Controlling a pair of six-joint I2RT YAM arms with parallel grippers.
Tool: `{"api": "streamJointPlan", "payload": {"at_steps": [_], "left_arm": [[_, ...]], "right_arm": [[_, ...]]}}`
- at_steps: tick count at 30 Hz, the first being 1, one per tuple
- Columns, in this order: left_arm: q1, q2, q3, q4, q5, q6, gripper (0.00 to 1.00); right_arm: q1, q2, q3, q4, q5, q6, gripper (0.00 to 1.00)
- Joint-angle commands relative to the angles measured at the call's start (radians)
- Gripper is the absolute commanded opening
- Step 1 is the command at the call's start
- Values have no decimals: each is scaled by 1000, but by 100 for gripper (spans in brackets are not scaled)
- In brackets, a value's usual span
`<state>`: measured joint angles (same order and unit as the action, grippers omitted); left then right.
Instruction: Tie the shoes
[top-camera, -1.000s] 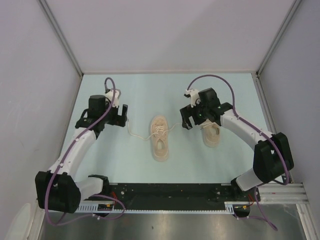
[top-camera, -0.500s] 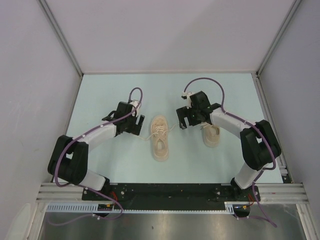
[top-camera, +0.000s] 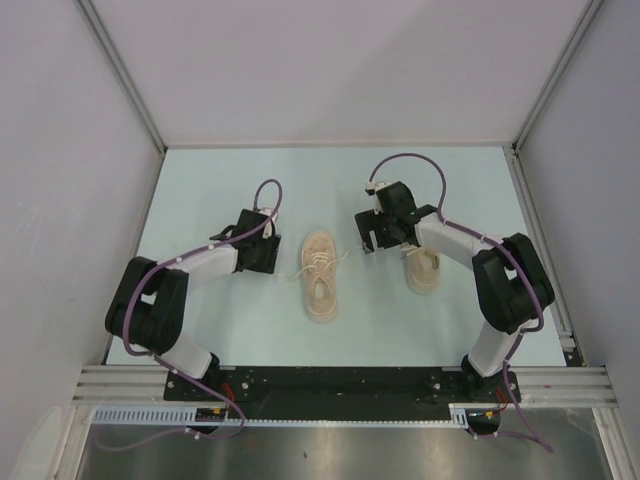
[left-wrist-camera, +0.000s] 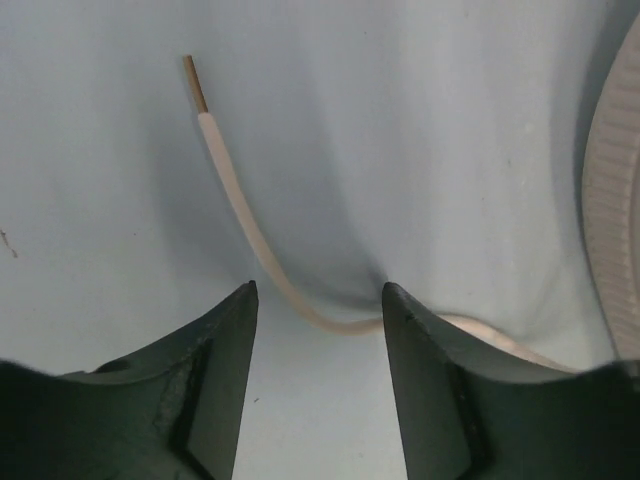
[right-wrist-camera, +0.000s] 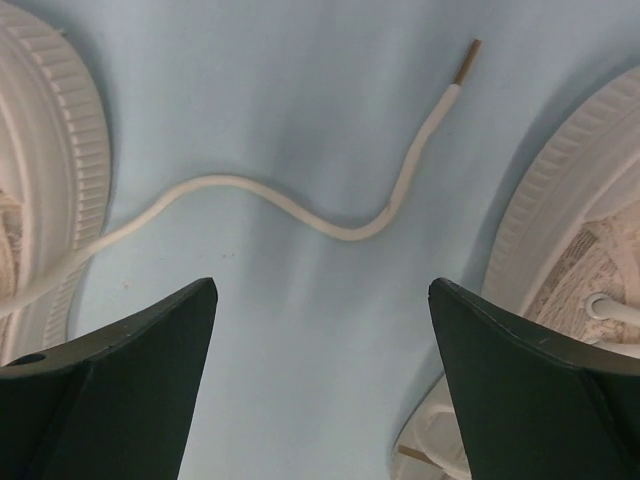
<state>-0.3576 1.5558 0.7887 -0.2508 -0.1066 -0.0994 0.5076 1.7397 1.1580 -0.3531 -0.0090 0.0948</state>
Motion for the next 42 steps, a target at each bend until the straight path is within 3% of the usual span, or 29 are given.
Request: {"api": "streamJointPlan", "payload": {"at_steps": [1,4,6,13,18,21,22,24,32,36,42], "left_arm": [[26,39,49,12,41,-54,51],[46,67,63,4,76,-60,25],[49,67,61,8,82,-57,17],[49,50,49,12,94,-60,13],[54,17,32,44,192,-27,2],[60,-95,15,64,235,-2,0],[63,-126,14,68,243,6,0],[71,-236,6,80,271,35,0],[85,-583,-22,67,470,174,0],[86,-758,-83,61,541,202,0],[86,-1012,-192,28,803,363,0]], "right_arm": [[6,27,55,63,104,25,88],[6,58,66,72,148,42,75],[6,72,71,78,162,49,68],[2,139,78,103,244,57,59],[-17,173,81,108,208,74,51],[-24,195,89,102,140,74,33],[-29,199,97,97,121,80,18],[-52,198,108,83,39,83,0],[-93,-5,126,297,-370,183,0],[-43,12,204,313,-559,288,0],[140,90,360,266,-755,330,0]]}}
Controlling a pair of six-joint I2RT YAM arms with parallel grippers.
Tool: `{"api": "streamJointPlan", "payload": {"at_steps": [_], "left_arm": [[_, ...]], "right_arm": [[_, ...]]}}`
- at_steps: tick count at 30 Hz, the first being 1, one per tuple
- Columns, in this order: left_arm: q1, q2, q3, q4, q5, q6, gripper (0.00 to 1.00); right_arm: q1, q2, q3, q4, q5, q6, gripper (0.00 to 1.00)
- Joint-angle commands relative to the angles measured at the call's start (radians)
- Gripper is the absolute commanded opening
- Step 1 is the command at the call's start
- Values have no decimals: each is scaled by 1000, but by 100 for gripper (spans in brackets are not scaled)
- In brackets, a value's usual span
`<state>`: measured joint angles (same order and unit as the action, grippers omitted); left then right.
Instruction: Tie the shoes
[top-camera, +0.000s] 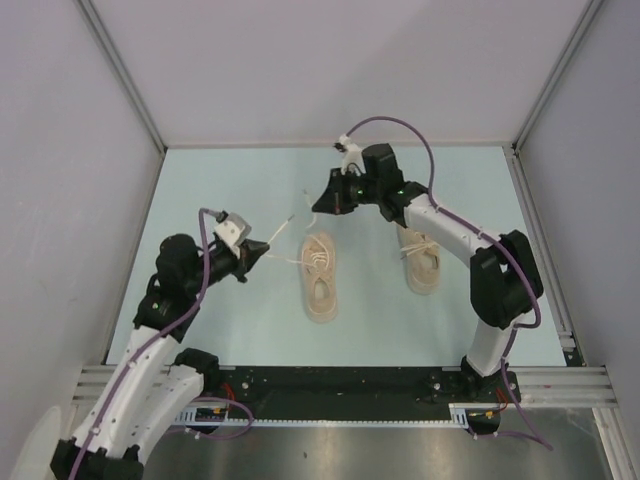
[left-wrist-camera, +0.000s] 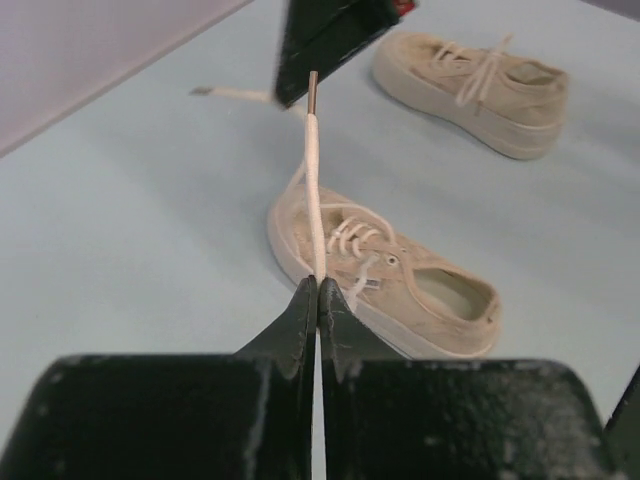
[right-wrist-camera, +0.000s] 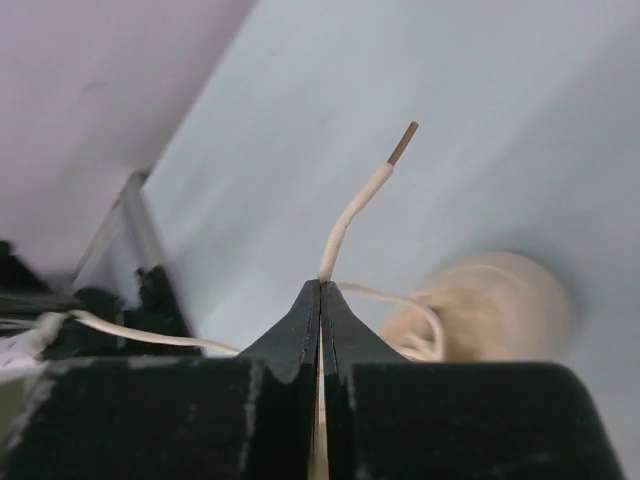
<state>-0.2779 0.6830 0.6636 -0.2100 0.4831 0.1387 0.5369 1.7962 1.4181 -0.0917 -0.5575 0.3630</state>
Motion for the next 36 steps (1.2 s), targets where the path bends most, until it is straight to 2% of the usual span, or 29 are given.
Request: {"api": "streamJointPlan", "payload": {"at_steps": [1,2,5,10,14,15,16,18,19,22,24,25,27,28,29,31,34,35,36], "left_arm": [[6,-172,-81,-17,250,145,0],[6,-201,-90,-32,332,210,0],[6,-292,-96,-138,423,347,0],[6,-312,-71,-355,460,528,0],[6,-323,-78,-445,468,645,0],[6,-323,-87,-454,469,653,0],[6,-326,-93,-456,459,650,0],[6,-327,-105,-463,456,648,0],[6,-327,-110,-462,447,648,0],[6,-321,-122,-428,434,605,0],[6,-306,-121,-390,425,572,0],[6,-300,-122,-358,407,540,0],[9,-272,-136,-257,297,371,0],[12,-257,-139,-155,255,308,0],[19,-213,-139,-102,186,207,0],[20,-145,-125,17,117,103,0],[29,68,-41,69,-15,3,0],[48,178,-15,90,-41,-36,0],[63,234,38,95,-61,-71,0]], "right_arm": [[127,41,110,9,-211,83,0],[161,61,117,21,-220,99,0],[221,116,146,32,-231,122,0],[294,209,153,78,-257,169,0],[337,270,156,84,-283,175,0],[340,288,157,81,-300,175,7],[342,292,160,73,-306,169,21],[333,281,166,58,-305,142,33],[315,261,170,53,-298,130,44],[269,232,214,-2,-305,70,61],[218,224,237,-68,-315,38,65],[200,218,242,-84,-315,15,65],[146,192,229,-118,-314,-15,65],[131,183,207,-129,-312,-30,65],[94,160,193,-146,-311,-59,65],[63,135,141,-157,-305,-88,65],[20,80,110,-222,-280,-211,64],[18,63,101,-283,-238,-327,62],[26,25,93,-307,-214,-361,61]]}}
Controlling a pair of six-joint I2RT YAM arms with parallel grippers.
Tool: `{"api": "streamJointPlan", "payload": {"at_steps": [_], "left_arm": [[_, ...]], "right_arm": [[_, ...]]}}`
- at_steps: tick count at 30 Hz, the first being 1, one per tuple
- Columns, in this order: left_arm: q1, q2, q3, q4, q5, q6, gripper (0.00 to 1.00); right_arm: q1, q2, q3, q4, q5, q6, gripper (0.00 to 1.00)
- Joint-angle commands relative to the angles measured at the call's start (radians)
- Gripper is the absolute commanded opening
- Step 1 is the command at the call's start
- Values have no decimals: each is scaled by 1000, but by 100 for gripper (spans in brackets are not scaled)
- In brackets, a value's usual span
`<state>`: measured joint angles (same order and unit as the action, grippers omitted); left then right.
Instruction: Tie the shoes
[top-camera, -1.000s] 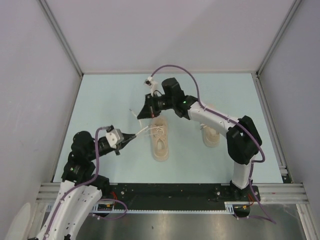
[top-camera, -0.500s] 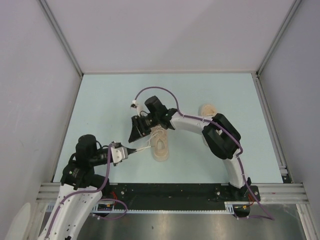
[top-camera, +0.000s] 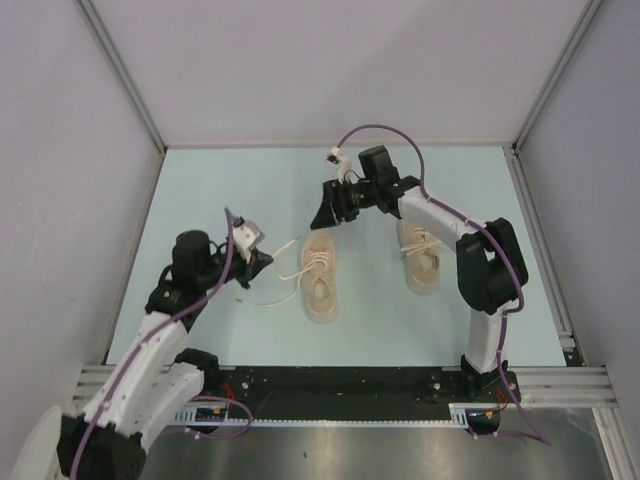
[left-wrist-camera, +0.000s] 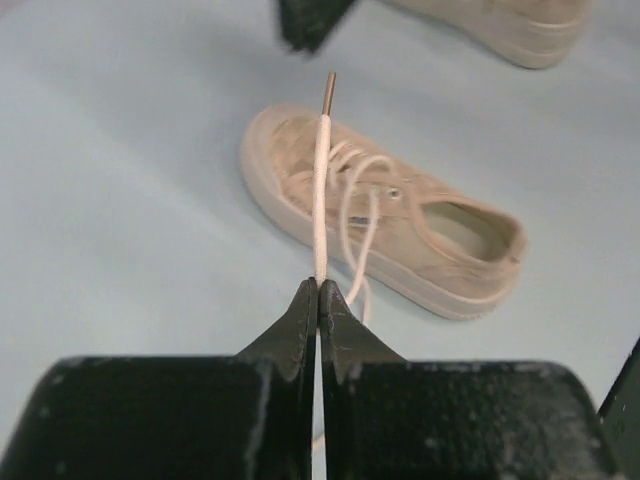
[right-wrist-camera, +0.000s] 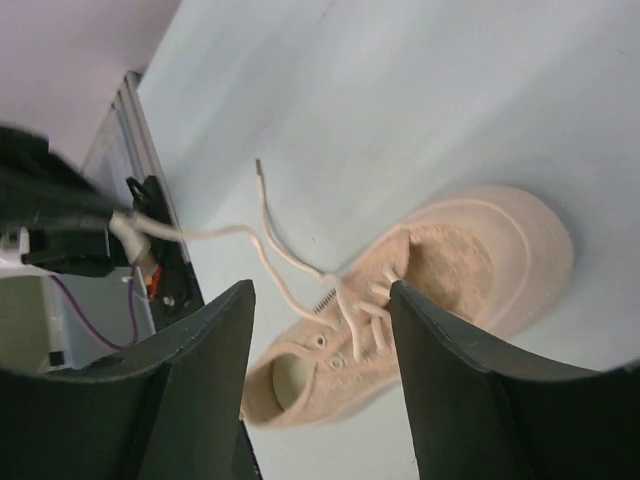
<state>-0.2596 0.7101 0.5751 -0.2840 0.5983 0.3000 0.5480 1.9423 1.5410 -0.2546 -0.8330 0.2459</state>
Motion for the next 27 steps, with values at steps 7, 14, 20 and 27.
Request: {"api": "streamJointPlan", "payload": {"at_steps": [7,14,20,27], "left_arm": [[117,638,328,92,-72,-367,0],[137,844,384,54,-38,-380,0],[160,888,394,45,-37,-377,0],[174,905,384,45,-28,-363,0]], "right_arm": [[203,-206,-68,-187,227,-519,52],[447,-91,-82,-39,382,-550,54],[559,35,-82,109,466,-603,53],[570,133,-82,213,514,-608,53]]}}
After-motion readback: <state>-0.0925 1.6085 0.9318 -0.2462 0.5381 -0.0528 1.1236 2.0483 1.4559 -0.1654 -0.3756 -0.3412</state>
